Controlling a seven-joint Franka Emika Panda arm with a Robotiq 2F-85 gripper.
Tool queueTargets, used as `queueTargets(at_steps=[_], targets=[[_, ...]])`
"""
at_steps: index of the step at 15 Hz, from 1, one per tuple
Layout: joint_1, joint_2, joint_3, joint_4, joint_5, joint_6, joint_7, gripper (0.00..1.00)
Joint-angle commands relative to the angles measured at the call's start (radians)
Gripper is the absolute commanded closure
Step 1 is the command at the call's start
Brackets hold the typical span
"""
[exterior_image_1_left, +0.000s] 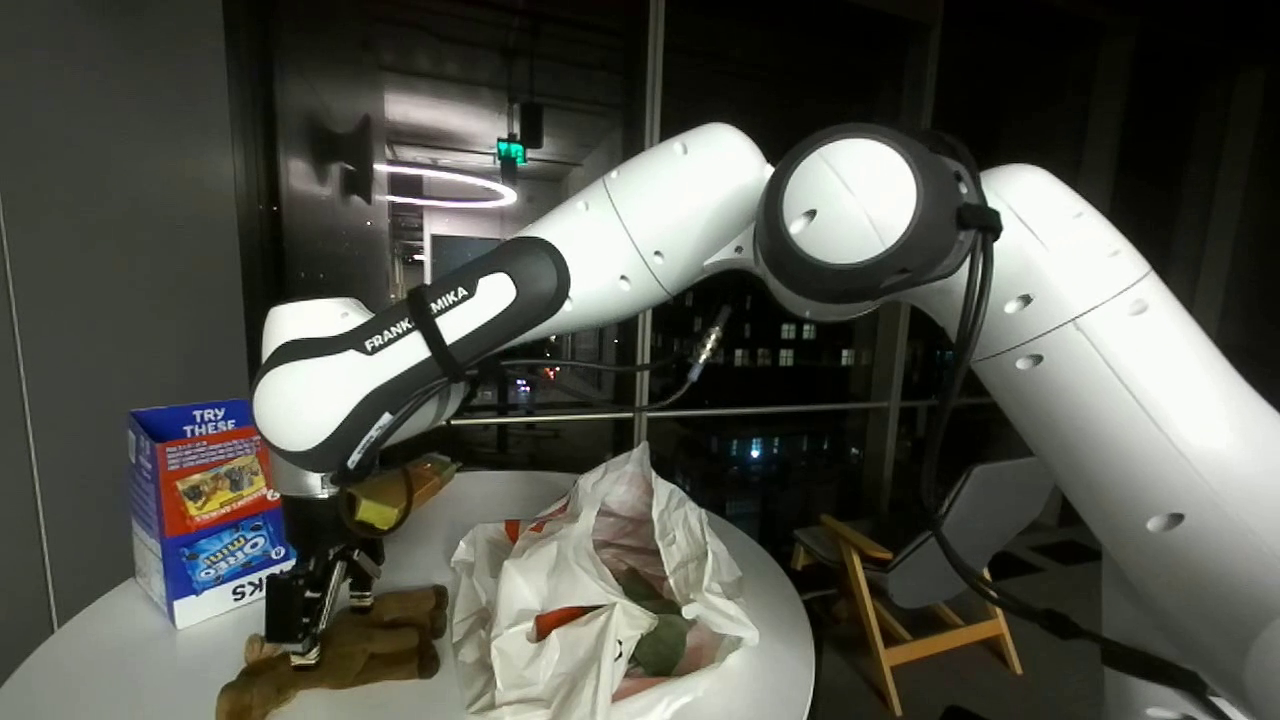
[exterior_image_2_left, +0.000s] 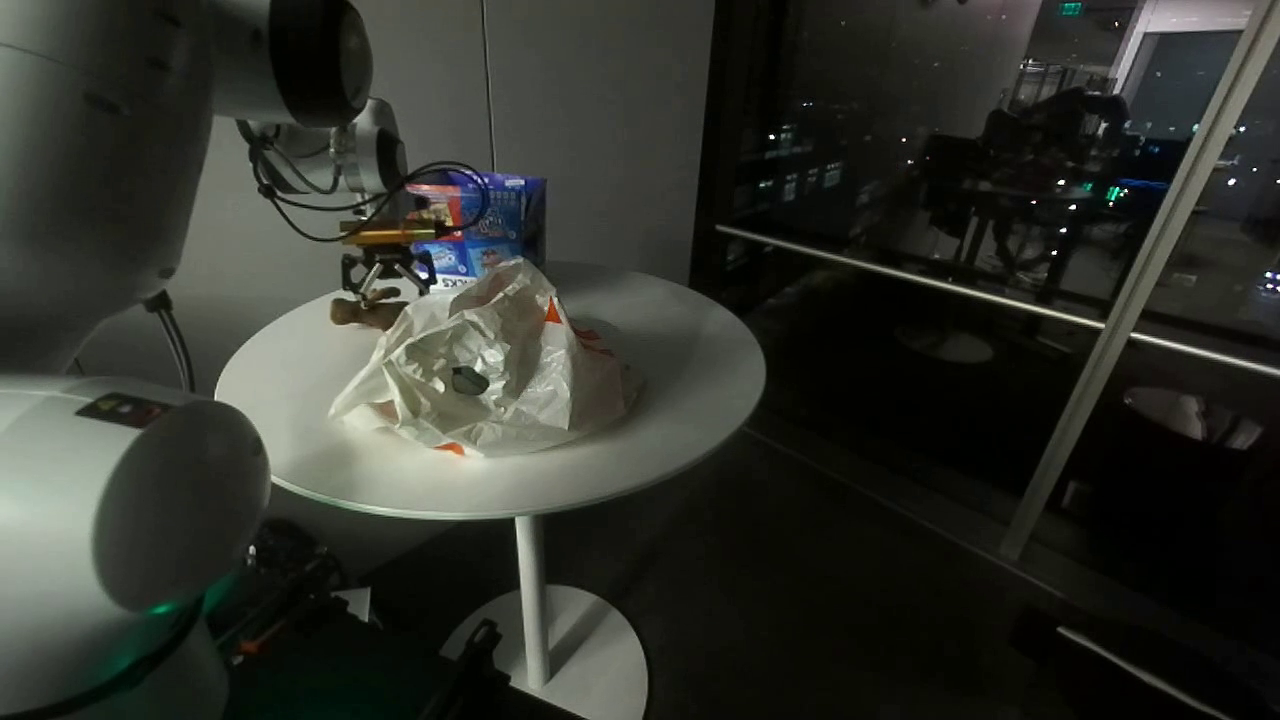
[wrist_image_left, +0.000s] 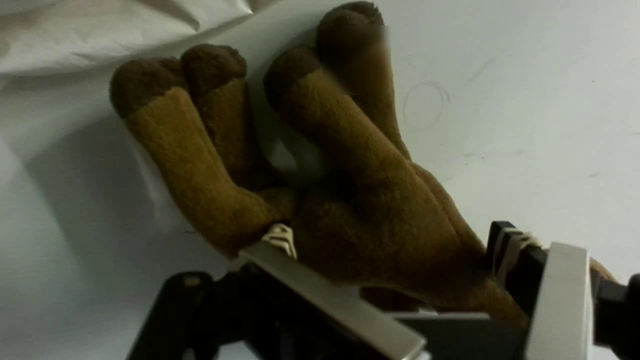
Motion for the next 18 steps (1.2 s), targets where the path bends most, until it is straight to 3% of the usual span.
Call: queueTargets(at_steps=[1, 2, 3, 4, 12, 15, 18], targets=[[0.003, 0.064, -0.016, 0.091, 0.018, -0.074, 0.011, 0.0], [0.003, 0.074, -0.016, 0.103, 0.021, -0.086, 0.011, 0.0], [0.002, 0.082, -0.013, 0.112, 0.024, -0.098, 0.003, 0.25], [0.003, 0.086, -0.012, 0.12, 0.025, -0.106, 0.003, 0.25], [0.01, 0.07, -0.004, 0.137, 0.032, -0.12, 0.006, 0.86], [0.011, 0.054, -0.007, 0.123, 0.029, -0.111, 0.018, 0.93], [0.024, -0.029, -0.022, 0.06, 0.001, -0.089, 0.068, 0.92]])
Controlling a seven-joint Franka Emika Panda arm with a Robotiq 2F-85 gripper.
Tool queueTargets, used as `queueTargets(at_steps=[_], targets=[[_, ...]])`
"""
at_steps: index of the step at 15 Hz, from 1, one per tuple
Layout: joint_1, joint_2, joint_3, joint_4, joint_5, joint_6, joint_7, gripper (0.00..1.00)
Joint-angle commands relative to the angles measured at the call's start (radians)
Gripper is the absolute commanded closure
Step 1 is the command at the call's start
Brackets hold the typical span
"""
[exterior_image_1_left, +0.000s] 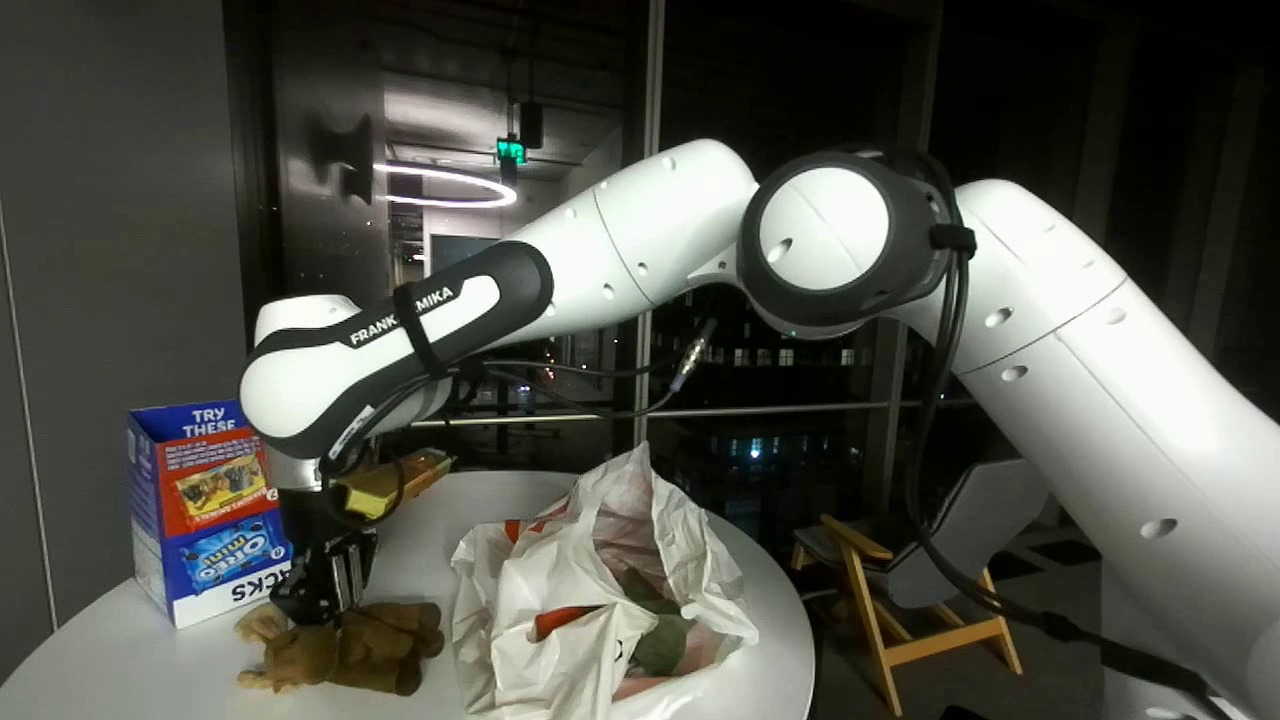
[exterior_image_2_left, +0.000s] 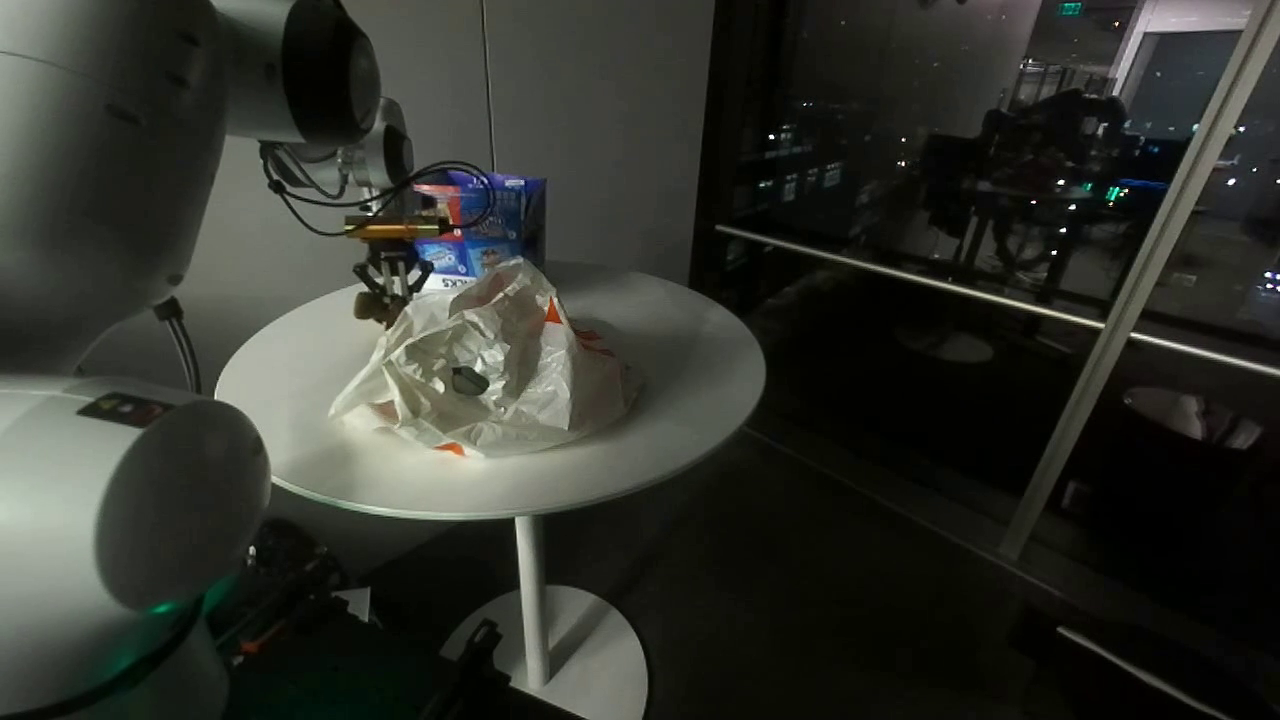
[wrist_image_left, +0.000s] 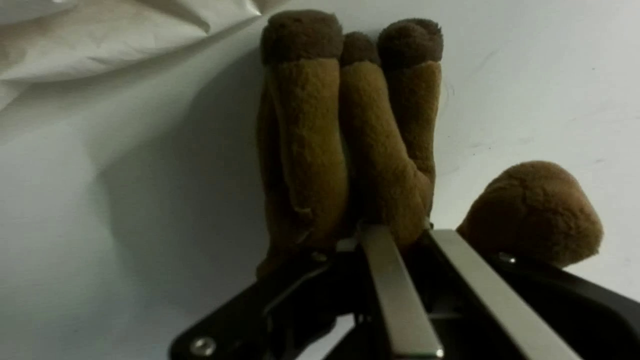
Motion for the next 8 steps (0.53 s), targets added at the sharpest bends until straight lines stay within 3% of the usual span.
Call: queueTargets(at_steps=[1, 8], targets=[[0.012, -0.124, -0.011, -0.088, -0.019, 0.022, 0.075, 0.91], [0.025, -0.49, -0.047, -0.397, -0.113, 0.159, 0.375, 0.91]])
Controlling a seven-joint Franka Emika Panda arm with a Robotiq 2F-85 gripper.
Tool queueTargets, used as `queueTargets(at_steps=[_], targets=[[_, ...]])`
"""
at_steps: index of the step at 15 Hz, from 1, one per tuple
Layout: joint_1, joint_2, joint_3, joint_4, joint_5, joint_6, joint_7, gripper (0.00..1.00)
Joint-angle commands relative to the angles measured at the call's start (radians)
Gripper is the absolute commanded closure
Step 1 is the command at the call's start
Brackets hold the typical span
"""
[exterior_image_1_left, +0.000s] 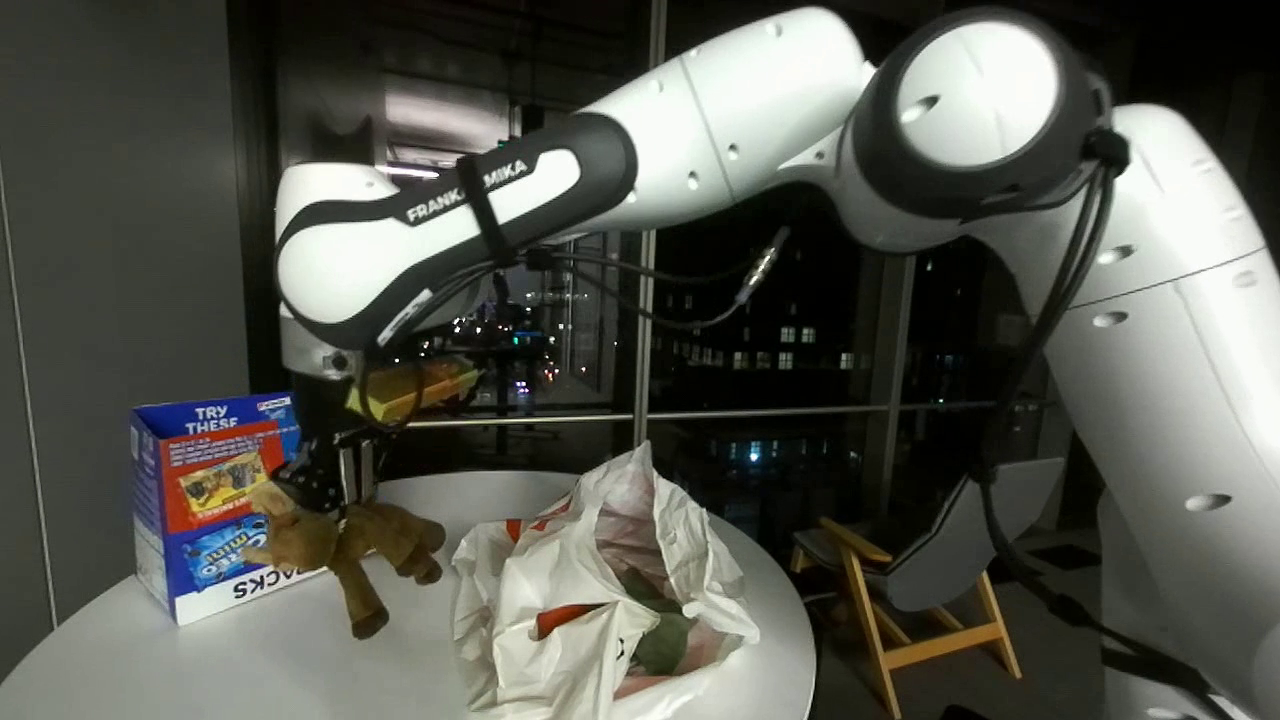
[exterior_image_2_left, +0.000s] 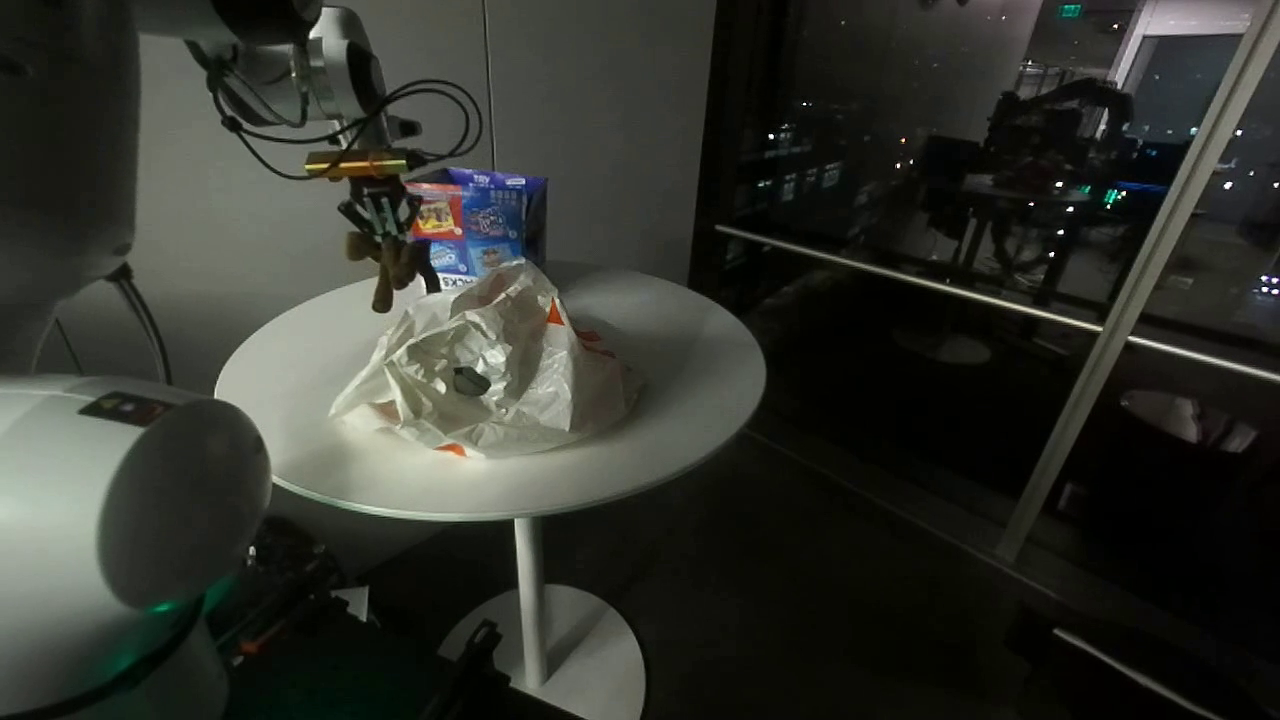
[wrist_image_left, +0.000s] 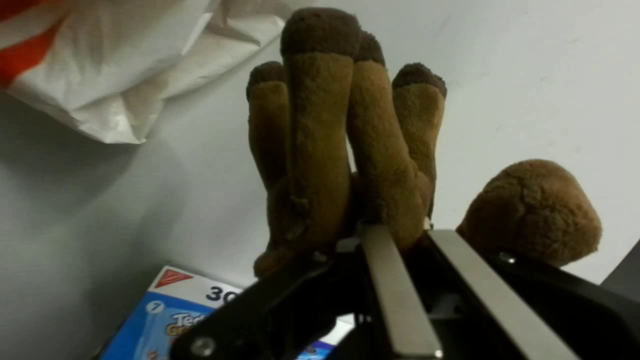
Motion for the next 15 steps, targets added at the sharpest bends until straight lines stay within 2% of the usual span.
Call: queueTargets(at_steps=[1, 4, 9, 12, 15], targets=[[0.017, -0.242, -0.032, -0.235, -0.077, 0.063, 0.187, 0.91], [-0.001, -0.399, -0.015, -0.38, -0.118, 0.02, 0.358, 0.9], [-0.047, -0.659, 0.041, -0.63, -0.092, -0.014, 0.517, 0.91], [-0.074, -0.769, 0.073, -0.73, -0.055, -0.019, 0.555, 0.9], [-0.092, -0.823, 0.074, -0.798, 0.013, -0.006, 0.509, 0.9]])
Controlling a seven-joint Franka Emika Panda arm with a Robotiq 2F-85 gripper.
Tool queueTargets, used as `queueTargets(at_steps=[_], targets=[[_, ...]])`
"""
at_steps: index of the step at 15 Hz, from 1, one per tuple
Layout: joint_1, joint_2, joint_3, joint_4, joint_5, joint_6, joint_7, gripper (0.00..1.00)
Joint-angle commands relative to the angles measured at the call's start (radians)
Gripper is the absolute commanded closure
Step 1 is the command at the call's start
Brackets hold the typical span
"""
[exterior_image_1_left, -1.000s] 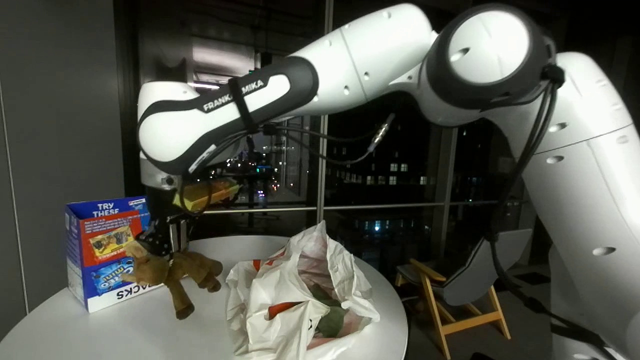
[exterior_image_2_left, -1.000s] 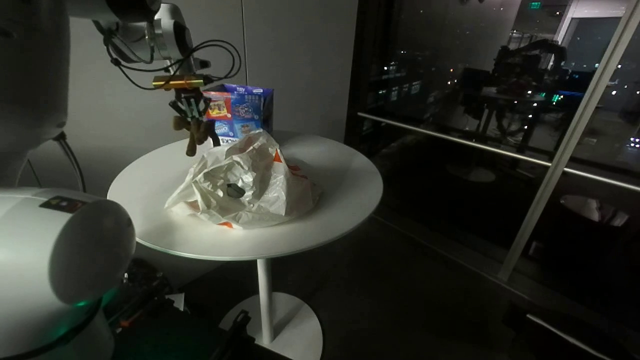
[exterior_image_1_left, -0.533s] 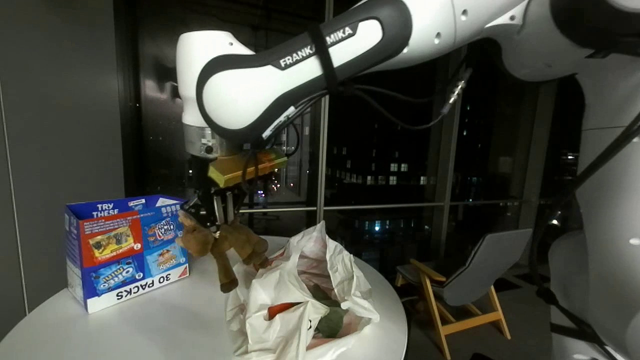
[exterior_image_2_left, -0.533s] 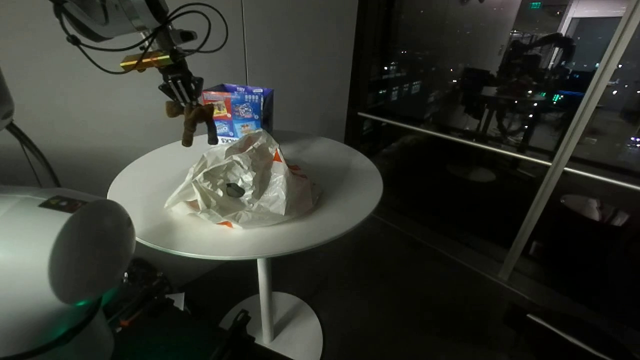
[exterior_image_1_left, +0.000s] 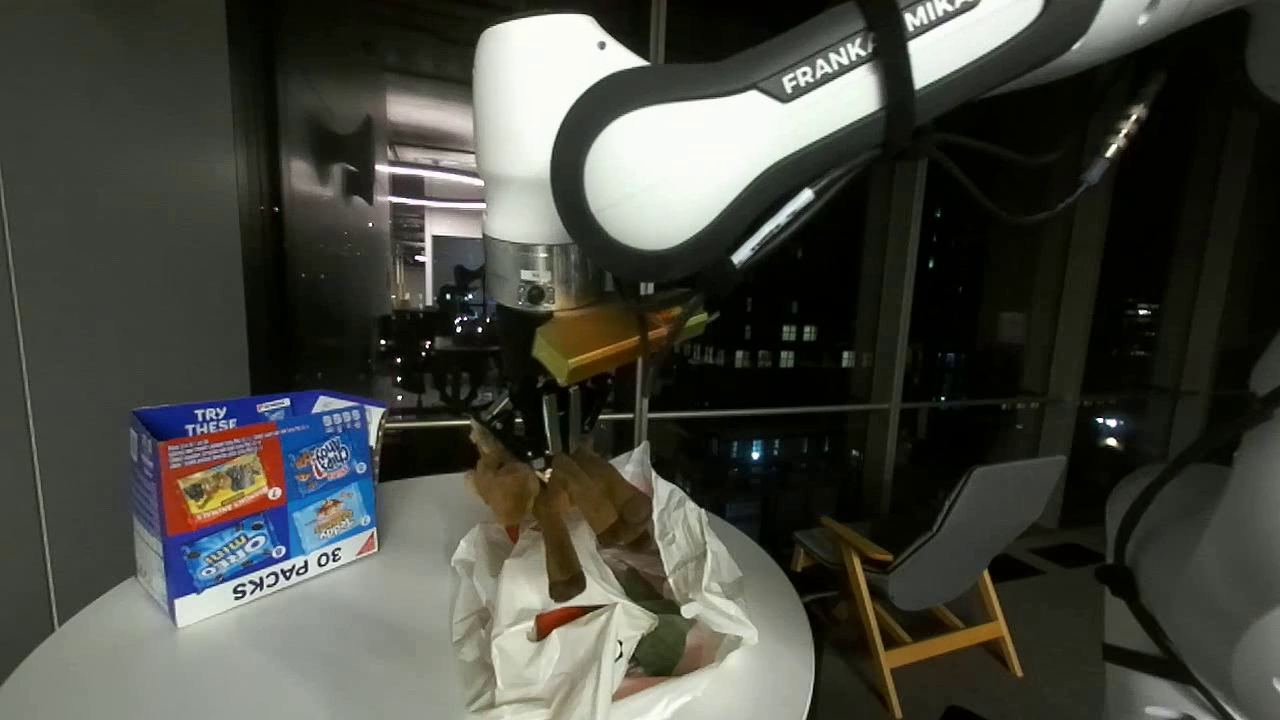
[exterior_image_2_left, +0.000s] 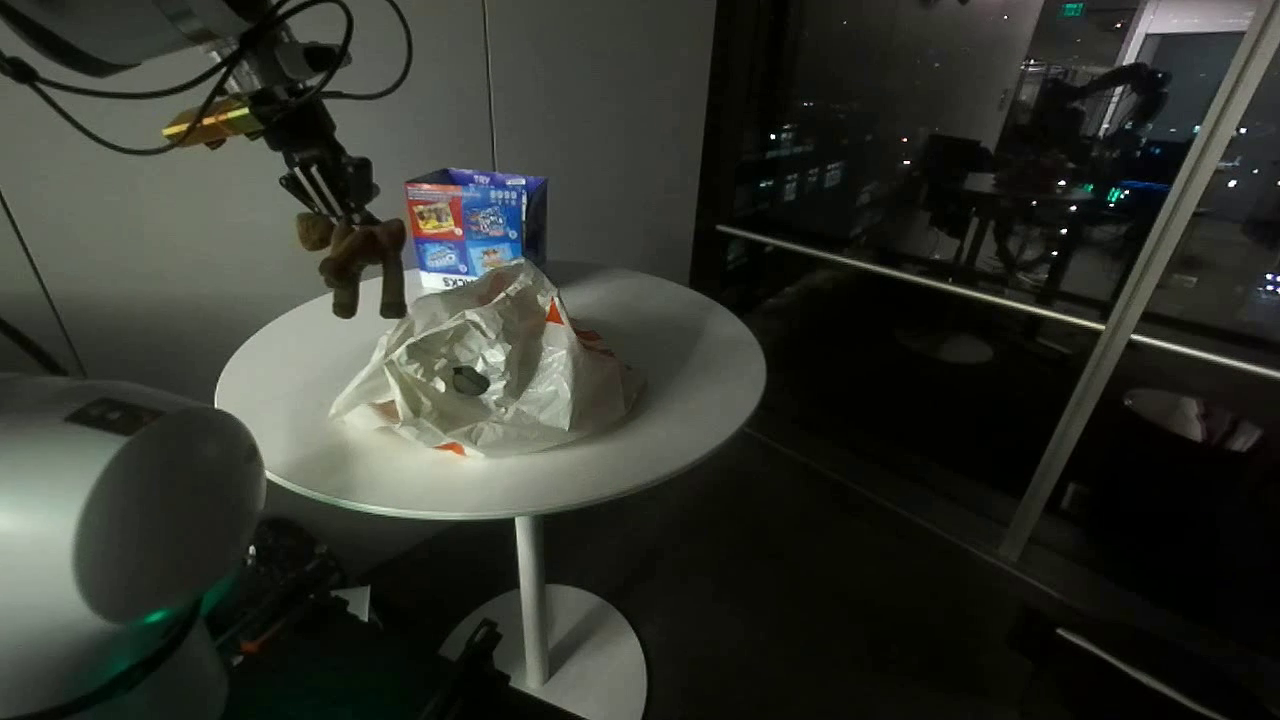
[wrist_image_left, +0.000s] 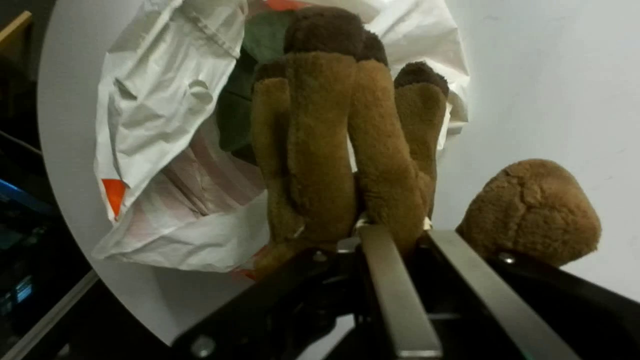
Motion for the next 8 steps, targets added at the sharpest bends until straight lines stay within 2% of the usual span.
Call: queueTargets(at_steps=[1, 4, 8], targets=[[-0.037, -0.086, 0.002, -0.103, 0.097, 0.035, -0.057, 0.9], [-0.066, -0.058, -0.018, -0.149, 0.177, 0.088, -0.106, 0.91], [-0.14, -0.031, -0.026, -0.192, 0.193, 0.158, -0.067, 0.91]])
